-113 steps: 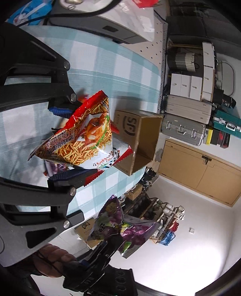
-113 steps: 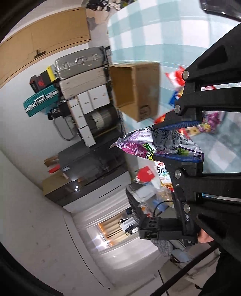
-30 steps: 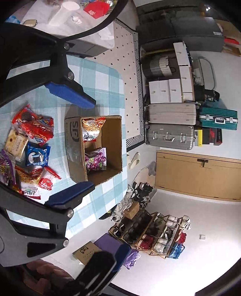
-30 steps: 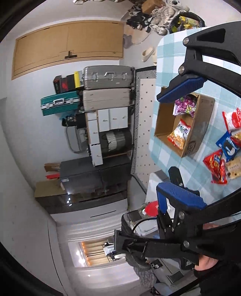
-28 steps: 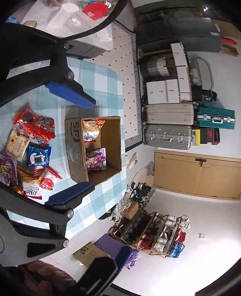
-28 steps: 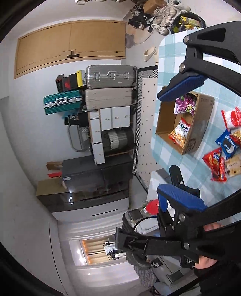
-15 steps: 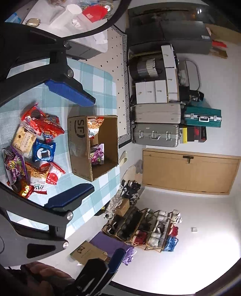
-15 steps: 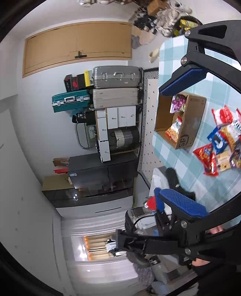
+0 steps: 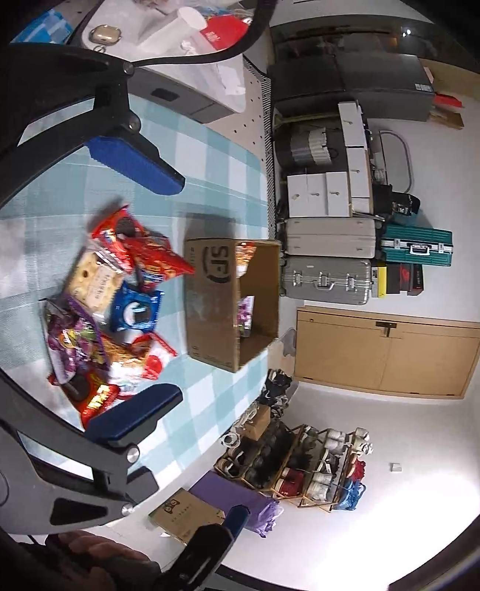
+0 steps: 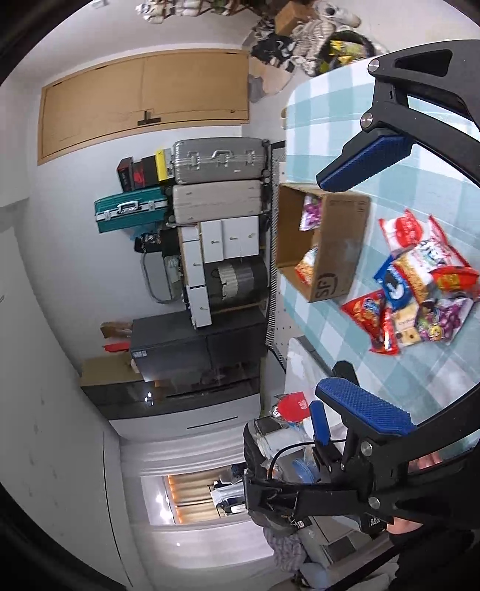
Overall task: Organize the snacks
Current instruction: 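Withdraw both tools from the box back toward the snack pile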
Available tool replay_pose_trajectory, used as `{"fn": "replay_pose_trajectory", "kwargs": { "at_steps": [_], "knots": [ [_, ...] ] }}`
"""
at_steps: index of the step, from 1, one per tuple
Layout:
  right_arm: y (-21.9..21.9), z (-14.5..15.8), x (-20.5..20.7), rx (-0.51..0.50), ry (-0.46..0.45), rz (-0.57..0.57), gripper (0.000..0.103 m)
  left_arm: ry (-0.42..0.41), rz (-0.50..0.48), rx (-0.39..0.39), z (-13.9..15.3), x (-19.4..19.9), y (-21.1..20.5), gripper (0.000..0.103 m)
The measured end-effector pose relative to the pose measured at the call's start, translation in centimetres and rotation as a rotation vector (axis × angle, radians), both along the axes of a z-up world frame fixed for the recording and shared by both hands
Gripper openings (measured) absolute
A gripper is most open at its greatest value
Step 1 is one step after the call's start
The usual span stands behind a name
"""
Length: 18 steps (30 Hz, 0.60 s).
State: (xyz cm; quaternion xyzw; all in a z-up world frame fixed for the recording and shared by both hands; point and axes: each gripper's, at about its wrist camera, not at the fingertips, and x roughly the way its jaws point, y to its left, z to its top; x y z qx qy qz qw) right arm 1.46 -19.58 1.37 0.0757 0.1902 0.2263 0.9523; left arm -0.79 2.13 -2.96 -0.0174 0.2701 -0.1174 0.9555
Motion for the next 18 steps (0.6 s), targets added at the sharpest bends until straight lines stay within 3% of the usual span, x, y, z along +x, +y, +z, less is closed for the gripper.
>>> {"fn": "replay_pose_trajectory", "kwargs": {
  "at_steps": [12,18],
  "knots": [
    [-0.1,-8.8,-0.1,0.035,0.18,0.008,0.102,0.127,0.015,-0.023,-7.2,1.1,0.0,0.102],
    [-0.8,-12.7,0.3,0.094,0.285,-0.004,0.102,0.163,0.022,-0.041,-9.1,1.4,0.3,0.102]
  ]
}}
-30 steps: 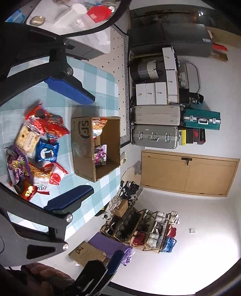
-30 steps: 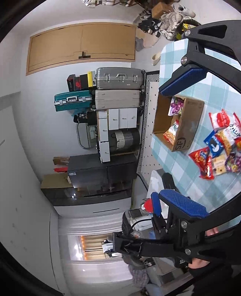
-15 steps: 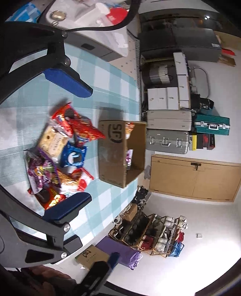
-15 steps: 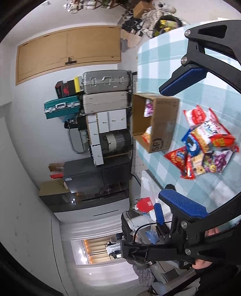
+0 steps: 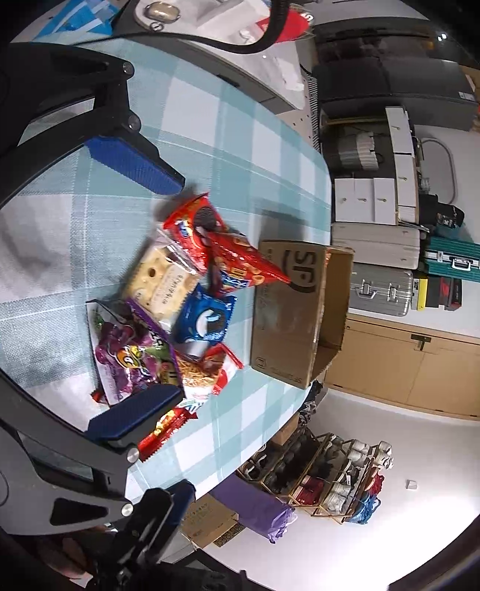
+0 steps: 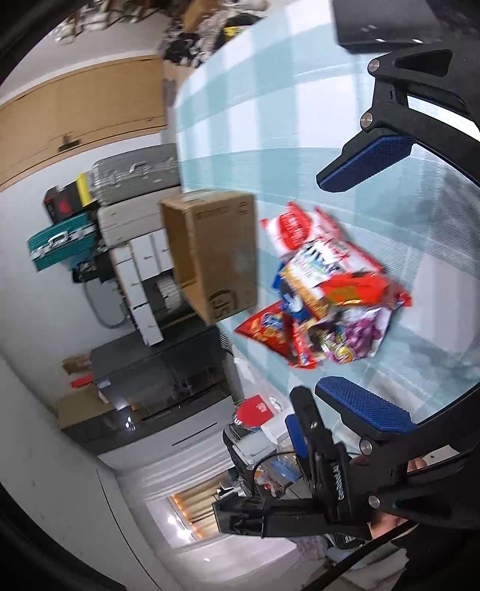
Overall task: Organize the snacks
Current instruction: 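Withdraw both tools from the box back toward the snack pile, then grasp the red chip bag with the right gripper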
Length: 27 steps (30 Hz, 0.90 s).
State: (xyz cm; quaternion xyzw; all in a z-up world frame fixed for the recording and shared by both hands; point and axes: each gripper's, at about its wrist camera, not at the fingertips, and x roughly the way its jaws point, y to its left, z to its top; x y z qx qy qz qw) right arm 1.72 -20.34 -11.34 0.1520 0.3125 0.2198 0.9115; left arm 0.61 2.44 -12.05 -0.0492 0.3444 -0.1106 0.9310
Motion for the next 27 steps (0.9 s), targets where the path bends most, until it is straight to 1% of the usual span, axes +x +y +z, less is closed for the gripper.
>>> {"fn": "replay_pose_trajectory", "kwargs": {
  "at_steps": [5,11,12,13,14,15,17,18,19,22,24,26,27],
  "knots": [
    [-0.3,-1.7,0.1,0.021,0.042,-0.009,0.102,0.014,-0.002,0.004,-1.4,0.0,0.1,0.102],
    [0.4,-3.1,0.8,0.021,0.089,-0.016,0.101,0.05,-0.004,0.0,-2.9,0.2,-0.1,0.102],
    [0.5,-3.2,0.9,0.025,0.096,-0.012,0.096,0.056,-0.004,0.0,-3.2,0.3,-0.1,0.102],
    [0.6,-3.4,1.1,0.04,0.108,-0.004,0.089,0.061,-0.005,-0.002,-3.4,0.4,-0.1,0.102],
    [0.6,-3.9,1.5,0.075,0.127,0.007,0.086,0.066,-0.005,-0.003,-3.6,0.5,-0.1,0.102],
    [0.7,-4.1,1.6,0.089,0.14,0.01,0.083,0.071,-0.005,-0.005,-3.8,0.6,0.0,0.102],
    [0.8,-5.2,2.4,0.112,0.201,0.012,0.077,0.074,-0.005,-0.007,-4.1,0.7,0.1,0.102],
    [0.9,-5.5,2.4,0.124,0.212,0.017,0.072,0.075,-0.004,-0.007,-4.2,0.8,0.1,0.102],
    [1.0,-5.8,2.7,0.146,0.228,0.026,0.072,0.077,-0.004,-0.007,-4.4,1.0,0.0,0.102],
    [1.4,-5.9,2.8,0.151,0.234,0.038,0.071,0.079,-0.006,-0.006,-4.5,0.8,0.1,0.102],
    [1.6,-6.1,3.0,0.171,0.243,0.045,0.07,0.087,-0.01,-0.01,-4.8,0.9,0.1,0.102],
    [1.7,-6.5,3.4,0.195,0.265,0.046,0.064,0.1,-0.016,-0.014,-5.1,0.8,0.1,0.102],
    [1.8,-6.6,3.5,0.197,0.274,0.05,0.058,0.105,-0.018,-0.016,-5.3,0.8,0.1,0.102]
  ]
}}
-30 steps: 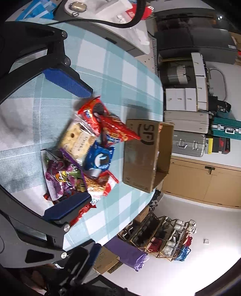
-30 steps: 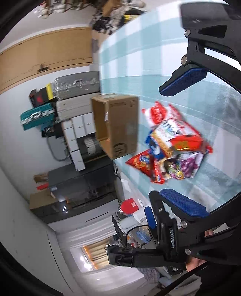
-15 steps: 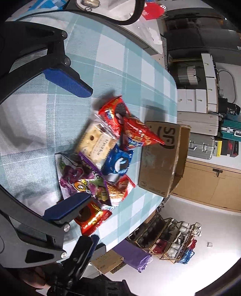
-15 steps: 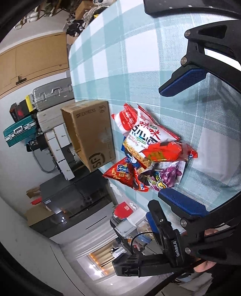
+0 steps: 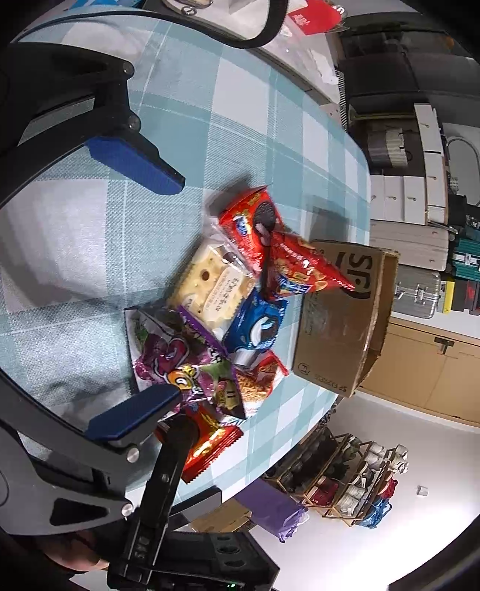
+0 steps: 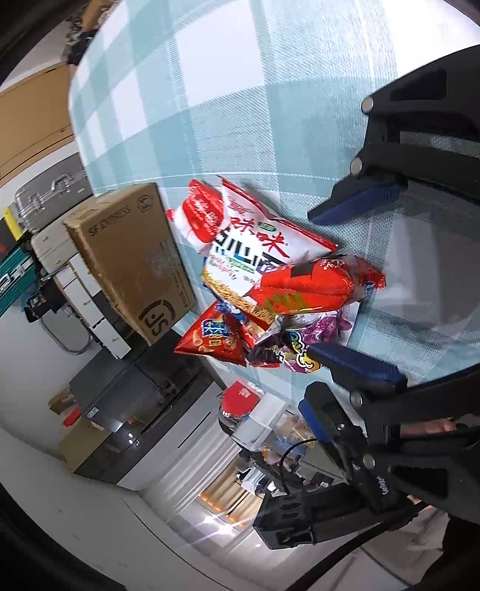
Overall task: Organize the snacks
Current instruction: 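Grasp the red chip bag with the right gripper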
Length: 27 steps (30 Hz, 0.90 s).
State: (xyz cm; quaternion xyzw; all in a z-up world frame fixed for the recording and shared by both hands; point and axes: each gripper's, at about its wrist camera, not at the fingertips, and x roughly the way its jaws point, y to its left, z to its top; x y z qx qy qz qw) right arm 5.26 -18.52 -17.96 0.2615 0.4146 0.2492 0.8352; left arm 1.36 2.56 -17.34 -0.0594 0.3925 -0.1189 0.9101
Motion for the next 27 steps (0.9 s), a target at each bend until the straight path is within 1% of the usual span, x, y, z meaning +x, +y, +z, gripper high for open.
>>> {"fn": "replay_pose_trajectory", "kwargs": {
  "at_steps": [1,3,5,6,7,10,14,18,22,27],
  "knots": [
    [0.2,-0.1,0.1,-0.001,0.009,0.006,0.054,0.002,-0.001,0.0,-0.1,-0.1,0.0,0.102],
    [0.3,-0.3,0.2,-0.009,0.015,0.009,0.054,0.002,-0.001,0.001,-0.3,-0.2,0.1,0.102],
    [0.3,-0.3,0.3,-0.012,0.011,-0.001,0.049,0.006,0.001,-0.003,-0.5,-0.3,0.2,0.102],
    [0.2,-0.4,0.3,-0.012,0.015,-0.009,0.045,0.011,0.004,-0.007,-0.6,-0.3,0.3,0.102],
    [-0.1,-0.6,0.4,0.002,0.027,-0.02,0.038,0.014,0.006,-0.01,-0.6,-0.4,0.4,0.102],
    [-0.5,-0.9,0.5,0.023,0.031,-0.02,0.029,0.028,0.011,-0.02,-0.8,-0.3,0.7,0.102],
    [0.0,-0.2,-0.2,0.015,-0.016,0.003,0.025,0.027,0.012,-0.021,-0.8,-0.3,0.8,0.102],
    [-0.2,-0.2,-0.4,0.009,-0.016,-0.003,0.024,0.031,0.001,-0.013,-0.7,-0.3,0.6,0.102],
    [-0.6,0.2,-0.8,0.0,-0.028,-0.008,0.024,0.052,-0.006,-0.014,-1.1,-0.2,0.3,0.102],
    [-1.0,0.7,-1.5,-0.019,-0.059,-0.003,0.023,0.071,-0.022,-0.006,-1.3,0.2,-0.5,0.102]
  ]
}}
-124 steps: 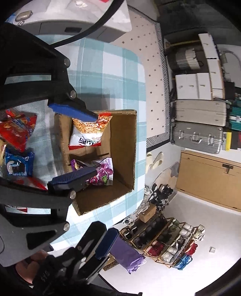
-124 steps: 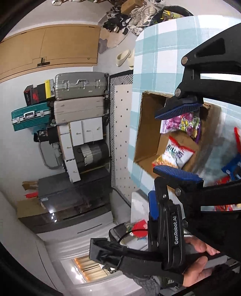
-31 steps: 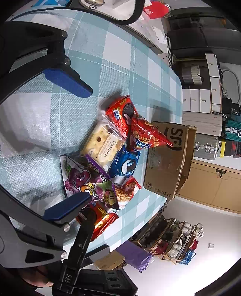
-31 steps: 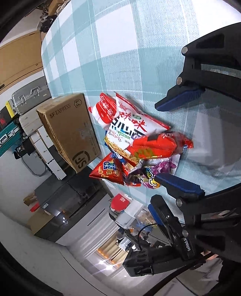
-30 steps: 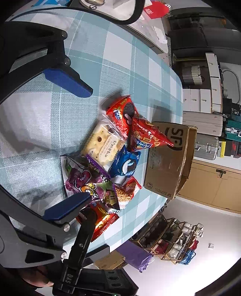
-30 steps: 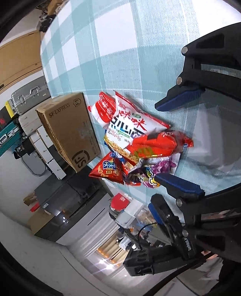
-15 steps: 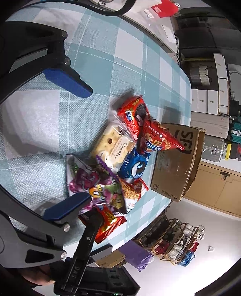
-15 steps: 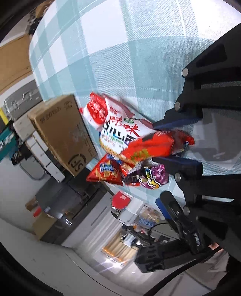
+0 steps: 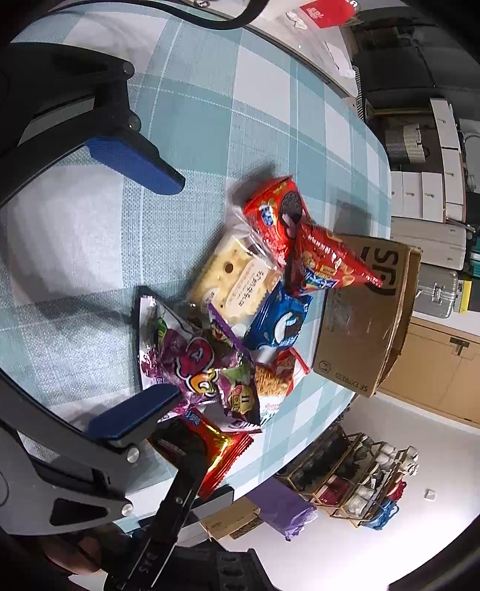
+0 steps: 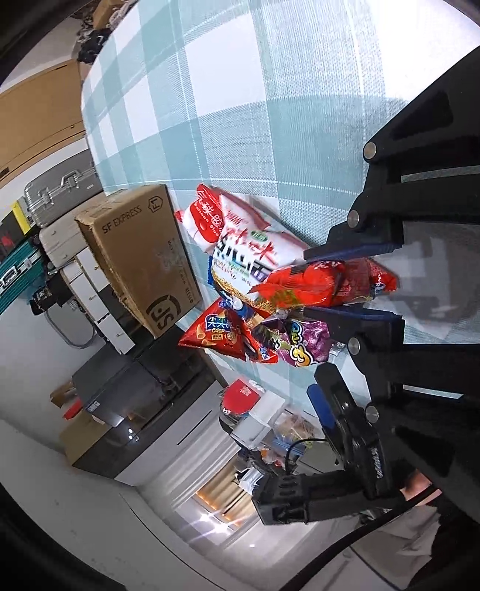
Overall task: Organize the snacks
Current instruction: 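Grasp the red chip bag with the right gripper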
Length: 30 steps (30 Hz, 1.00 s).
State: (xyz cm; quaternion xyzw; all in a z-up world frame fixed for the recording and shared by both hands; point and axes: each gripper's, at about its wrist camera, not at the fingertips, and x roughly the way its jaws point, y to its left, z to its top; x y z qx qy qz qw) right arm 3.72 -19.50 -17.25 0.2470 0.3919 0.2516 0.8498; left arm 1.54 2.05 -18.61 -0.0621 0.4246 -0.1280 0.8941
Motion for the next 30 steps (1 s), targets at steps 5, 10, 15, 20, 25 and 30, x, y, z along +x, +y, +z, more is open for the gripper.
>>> {"fn": "replay_pose_trajectory", "kwargs": {
  "at_steps": [5,10,15,20,25,30],
  "knots": [
    [-0.4,-0.2,-0.6,-0.012,-0.008,0.006,0.021,0.009,-0.018,0.006,0.0,0.4,-1.0,0.102],
    [-0.2,-0.3,-0.8,-0.007,-0.019,0.033,0.021,0.018,-0.027,0.009,0.0,0.7,-1.5,0.102],
    [-0.4,0.1,-1.1,0.01,-0.039,0.037,0.021,0.027,-0.034,0.015,0.0,0.9,-1.9,0.102],
    [-2.0,0.8,-1.4,0.016,-0.053,-0.026,0.021,0.043,-0.052,0.001,0.2,1.8,-2.4,0.102],
    [-3.1,1.0,-1.9,-0.001,-0.064,-0.047,0.021,0.066,-0.058,-0.037,0.4,3.0,-3.1,0.102],
    [-3.4,1.0,-2.3,0.012,-0.065,-0.041,0.021,0.103,-0.065,-0.053,-0.3,4.0,-3.9,0.077]
  ]
}}
